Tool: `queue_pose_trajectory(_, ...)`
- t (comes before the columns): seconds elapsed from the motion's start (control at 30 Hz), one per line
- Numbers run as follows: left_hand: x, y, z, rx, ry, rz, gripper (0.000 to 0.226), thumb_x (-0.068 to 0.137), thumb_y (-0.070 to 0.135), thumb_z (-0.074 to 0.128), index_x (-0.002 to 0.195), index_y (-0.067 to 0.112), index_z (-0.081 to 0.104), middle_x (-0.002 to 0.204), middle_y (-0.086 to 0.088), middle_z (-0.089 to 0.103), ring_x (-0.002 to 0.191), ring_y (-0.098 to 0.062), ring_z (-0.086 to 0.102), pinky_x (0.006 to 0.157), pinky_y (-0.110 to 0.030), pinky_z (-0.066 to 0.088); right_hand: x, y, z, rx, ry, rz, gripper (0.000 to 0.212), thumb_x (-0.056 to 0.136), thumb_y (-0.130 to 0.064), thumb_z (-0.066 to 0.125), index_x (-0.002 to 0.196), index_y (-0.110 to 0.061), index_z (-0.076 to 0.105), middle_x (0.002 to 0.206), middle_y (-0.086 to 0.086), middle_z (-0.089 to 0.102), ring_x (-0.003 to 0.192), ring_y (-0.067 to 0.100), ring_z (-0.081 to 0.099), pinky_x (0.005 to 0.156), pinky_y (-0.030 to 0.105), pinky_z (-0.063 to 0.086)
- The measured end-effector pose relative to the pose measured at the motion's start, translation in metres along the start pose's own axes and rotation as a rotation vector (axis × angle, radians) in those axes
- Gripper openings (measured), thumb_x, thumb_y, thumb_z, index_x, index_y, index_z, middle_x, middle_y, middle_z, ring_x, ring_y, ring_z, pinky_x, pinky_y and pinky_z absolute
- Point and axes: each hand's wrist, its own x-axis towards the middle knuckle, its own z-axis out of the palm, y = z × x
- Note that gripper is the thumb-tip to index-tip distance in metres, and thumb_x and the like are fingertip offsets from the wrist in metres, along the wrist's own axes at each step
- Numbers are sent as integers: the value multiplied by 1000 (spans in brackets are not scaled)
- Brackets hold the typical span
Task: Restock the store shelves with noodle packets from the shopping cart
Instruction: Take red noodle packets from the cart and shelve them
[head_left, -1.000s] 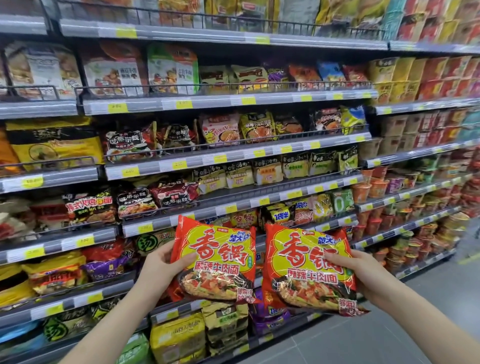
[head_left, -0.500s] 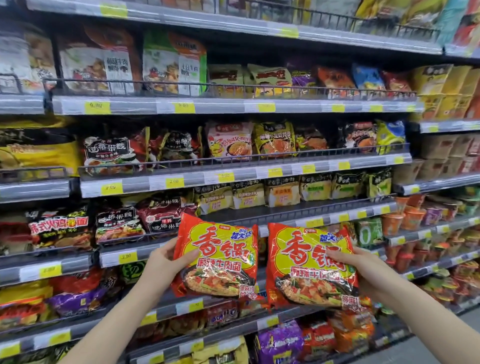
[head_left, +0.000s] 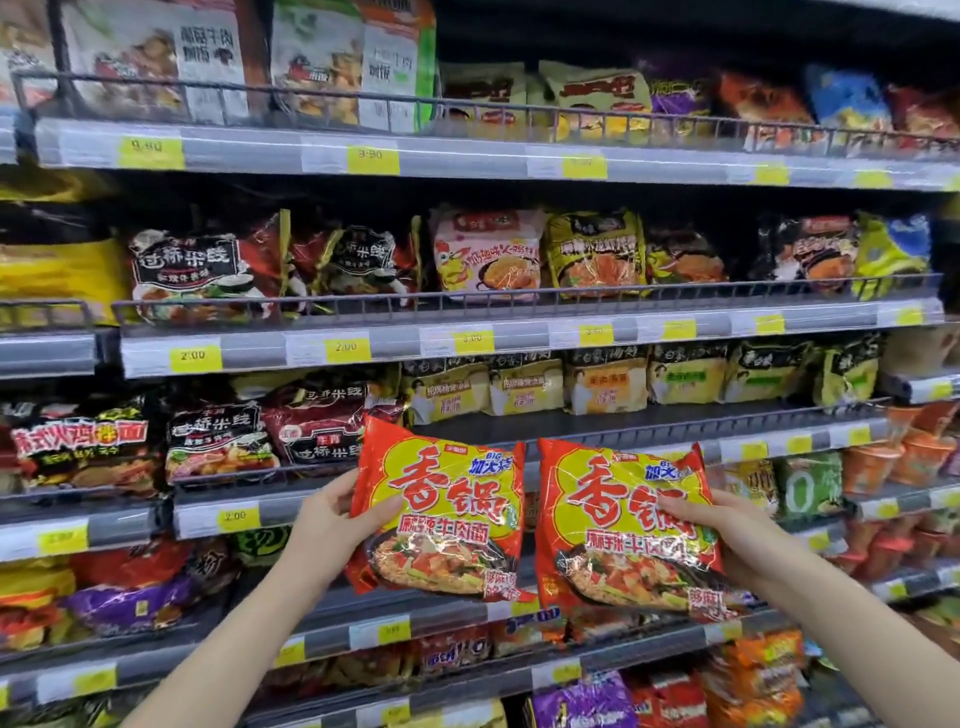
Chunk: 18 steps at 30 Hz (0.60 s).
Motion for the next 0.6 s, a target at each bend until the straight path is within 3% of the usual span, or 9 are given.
queue_pose_trajectory(0.07,4,-23,2,35,22,17,57,53,48,86,102,25,68,96,2,74,89,-23,70,77,-42,56,24,21,-6,17,-34,5,77,43,-42,91,109,-13,65,108,6,72,108,30,62,104,55,38)
queue_pose_trajectory(0.13,4,-54,4,36,59,45,43,61,38,81,99,24,68,93,5,75,89,-20,70,77,-38,55,40,43,-5,-15,-63,-3,63,53,-34,88,107,-11,66,105,6,73,107,30,62,103,54,39)
queue_pose_trajectory(0.23,6,-112,7,57,92,106,65,47,55,85,101,23,68,91,5,75,82,-13,70,70,-29,55,67,86,-2,8,-60,0,33,75,-15,72,105,-4,62,87,9,76,89,29,66,75,41,50)
queue_pose_trajectory(0.3,9,-149,10,35,144,107,40,62,30,84,97,23,67,85,8,75,76,-8,70,62,-19,53,85,113,1,50,-65,9,26,76,-14,75,97,-7,61,81,12,75,81,30,66,67,38,48)
queue_pose_trajectory(0.37,14,-183,16,34,174,121,30,74,2,73,93,23,66,79,11,75,69,-3,68,58,-14,51,109,142,2,55,-86,1,64,44,-29,94,96,-6,65,90,17,74,84,37,68,75,44,52)
queue_pose_trajectory(0.43,22,-213,20,45,196,134,32,76,-3,70,91,24,65,74,14,74,66,0,66,57,-13,51,133,169,0,60,-94,-4,98,14,-36,96,102,-2,66,98,20,73,91,39,69,85,49,53)
queue_pose_trajectory(0.47,28,-224,20,42,214,149,31,75,-1,71,90,25,65,73,14,73,67,-2,66,57,-14,52,144,180,0,79,-101,-22,101,13,-35,96,102,-2,66,98,20,73,89,38,70,83,49,54)
queue_pose_trajectory(0.5,34,-236,20,33,228,171,29,73,4,74,88,27,66,74,13,74,69,-5,66,59,-16,53,153,189,1,87,-101,-37,93,19,-33,97,102,-2,65,95,19,74,83,35,72,78,46,56)
queue_pose_trajectory(0.6,52,-260,16,-3,242,221,31,56,35,82,86,30,72,83,7,75,76,-14,68,62,-24,56,176,201,6,107,-74,-130,34,68,-14,77,98,-4,63,77,8,76,62,19,72,61,35,53)
